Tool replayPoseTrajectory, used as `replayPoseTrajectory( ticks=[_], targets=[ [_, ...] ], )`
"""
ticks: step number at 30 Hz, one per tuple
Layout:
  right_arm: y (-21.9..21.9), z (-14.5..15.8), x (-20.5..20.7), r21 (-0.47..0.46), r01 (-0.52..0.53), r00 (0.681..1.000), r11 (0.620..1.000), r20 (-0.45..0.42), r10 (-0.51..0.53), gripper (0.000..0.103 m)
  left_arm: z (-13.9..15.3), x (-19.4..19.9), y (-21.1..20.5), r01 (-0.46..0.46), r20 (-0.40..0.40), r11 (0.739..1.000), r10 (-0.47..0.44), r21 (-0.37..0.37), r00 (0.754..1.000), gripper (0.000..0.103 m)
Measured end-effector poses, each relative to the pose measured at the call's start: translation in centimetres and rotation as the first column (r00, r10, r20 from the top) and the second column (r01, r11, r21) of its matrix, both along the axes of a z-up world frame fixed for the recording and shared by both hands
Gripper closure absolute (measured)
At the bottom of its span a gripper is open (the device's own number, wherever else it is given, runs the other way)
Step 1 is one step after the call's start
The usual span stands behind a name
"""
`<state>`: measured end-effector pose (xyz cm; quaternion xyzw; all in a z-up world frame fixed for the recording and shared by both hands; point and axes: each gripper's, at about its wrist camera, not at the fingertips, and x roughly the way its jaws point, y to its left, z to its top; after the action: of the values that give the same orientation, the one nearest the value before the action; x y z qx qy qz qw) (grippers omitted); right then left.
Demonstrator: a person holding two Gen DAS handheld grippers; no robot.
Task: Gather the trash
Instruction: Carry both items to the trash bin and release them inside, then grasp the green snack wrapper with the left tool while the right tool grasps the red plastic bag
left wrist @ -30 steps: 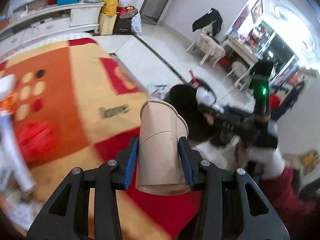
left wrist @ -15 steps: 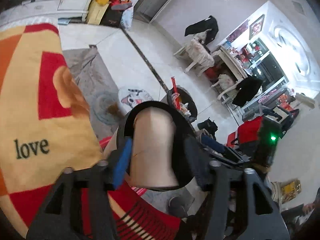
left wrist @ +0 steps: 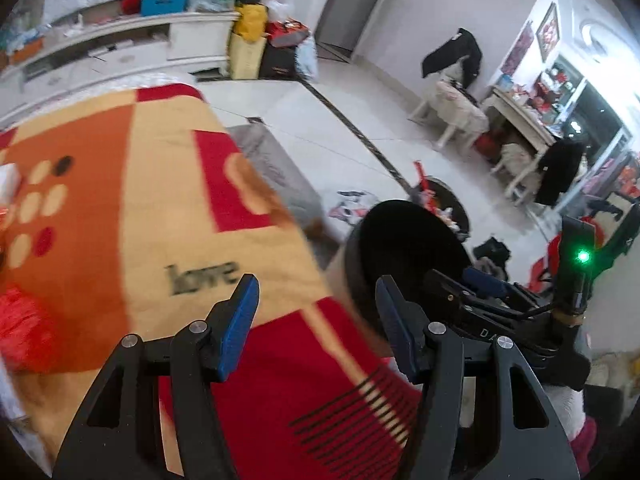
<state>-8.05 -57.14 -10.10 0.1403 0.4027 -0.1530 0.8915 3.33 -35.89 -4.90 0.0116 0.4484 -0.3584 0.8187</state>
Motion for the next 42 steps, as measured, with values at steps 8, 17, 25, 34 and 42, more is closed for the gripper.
replayPoseTrajectory(
  ticks=[8, 17, 25, 34, 42],
  targets=[
    [4.7, -0.1, 1.0, -0.025, -0.097, 0.995, 0.995, -0.014, 0.097, 0.031, 0.5, -1.0, 5.2, -0.087, 0.085, 0.993, 0.080, 0.084, 0.993, 0.044],
    [11.1, 0.7, 2.9, 0.005, -0.234, 0.972, 0.972, -0.001, 0.234, 0.031, 2.3, -1.1, 12.6, -0.181, 0.089, 0.980, 0.174, 0.079, 0.981, 0.043],
    [18.8, 0.9, 5.7, 0.012, -0.395, 0.918, 0.918, -0.009, 0.396, 0.030, 4.9, 0.0, 21.4, -0.325, 0.133, 0.942, 0.312, 0.085, 0.941, 0.043],
    [24.6, 1.9, 7.9, 0.006, -0.495, 0.869, 0.869, 0.012, 0.495, 0.030, 4.2, 2.0, 35.2, -0.566, 0.119, 0.809, 0.553, 0.161, 0.824, 0.043],
    [27.8, 1.6, 10.8, 0.029, -0.539, 0.842, 0.842, 0.008, 0.539, 0.028, 2.5, 0.7, 44.0, -0.668, 0.065, 0.717, 0.670, 0.199, 0.739, 0.043]
  ],
)
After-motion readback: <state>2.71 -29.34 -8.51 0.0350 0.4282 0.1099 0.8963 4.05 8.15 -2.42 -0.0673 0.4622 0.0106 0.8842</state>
